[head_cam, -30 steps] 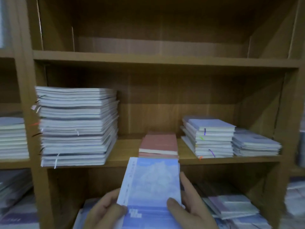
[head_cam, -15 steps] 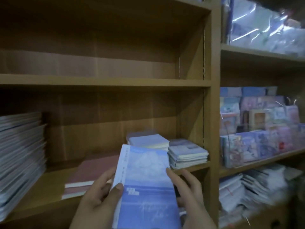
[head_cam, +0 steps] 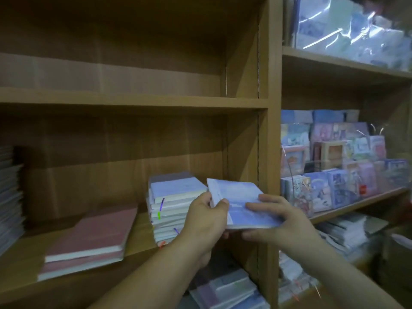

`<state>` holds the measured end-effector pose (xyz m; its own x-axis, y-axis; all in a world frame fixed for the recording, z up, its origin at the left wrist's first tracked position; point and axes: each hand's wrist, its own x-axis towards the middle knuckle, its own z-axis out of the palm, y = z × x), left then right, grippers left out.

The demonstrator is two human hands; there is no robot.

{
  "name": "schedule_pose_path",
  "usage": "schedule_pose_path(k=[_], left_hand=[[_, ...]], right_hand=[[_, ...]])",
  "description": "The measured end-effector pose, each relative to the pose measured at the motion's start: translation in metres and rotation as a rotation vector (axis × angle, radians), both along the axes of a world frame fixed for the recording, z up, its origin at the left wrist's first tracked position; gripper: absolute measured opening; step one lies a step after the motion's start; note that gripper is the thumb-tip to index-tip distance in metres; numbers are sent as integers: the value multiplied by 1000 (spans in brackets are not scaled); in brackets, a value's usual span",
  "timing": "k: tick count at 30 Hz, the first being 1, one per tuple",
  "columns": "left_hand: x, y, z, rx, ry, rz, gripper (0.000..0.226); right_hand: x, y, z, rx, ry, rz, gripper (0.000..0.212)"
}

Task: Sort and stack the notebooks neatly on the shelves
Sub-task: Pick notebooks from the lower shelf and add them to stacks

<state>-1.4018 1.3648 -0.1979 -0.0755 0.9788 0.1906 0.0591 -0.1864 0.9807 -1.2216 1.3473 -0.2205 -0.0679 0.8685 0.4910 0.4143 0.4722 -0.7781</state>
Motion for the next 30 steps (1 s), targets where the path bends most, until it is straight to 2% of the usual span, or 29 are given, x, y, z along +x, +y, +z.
schedule_pose_path(k=[2, 6, 7, 9, 11, 14, 17, 19, 21, 22, 26, 30], left_hand=[[10, 22, -1, -62, -56, -4, 23], [4, 44, -4, -138, -349, -128, 22], [0, 42, -10, -127, -359, -159, 19], [-7, 34, -28, -91, -221, -177, 19], [-11, 28, -45, -70, -134, -163, 29], [-19, 29, -55, -109, -113, -125, 33], [-18, 30, -58, -119, -73, -130, 26], [-17, 28, -59, -121, -65, -115, 24], [-21, 28, -61, -117, -66, -106, 22], [-24, 29, -63, -111, -71, -104, 22], [-31, 28, -66, -90, -80, -104, 21], [-35, 27, -69, -61, -74, -103, 20]], right_hand=[[12, 19, 12, -71, -24, 12, 52], [20, 62, 21, -90, -166, -81, 53], [21, 72, 21, -113, -287, -137, 59], [18, 84, 12, -68, -618, -293, 66], [11, 86, -2, 74, -760, -356, 52], [9, 94, -15, 193, -725, -335, 41], [17, 107, -8, 145, -799, -437, 39], [12, 108, -7, 89, -856, -420, 46], [2, 103, -11, 89, -779, -353, 63], [-3, 102, -14, 112, -740, -332, 64], [-11, 114, -20, 107, -580, -306, 47], [-17, 124, -24, 124, -591, -312, 49]])
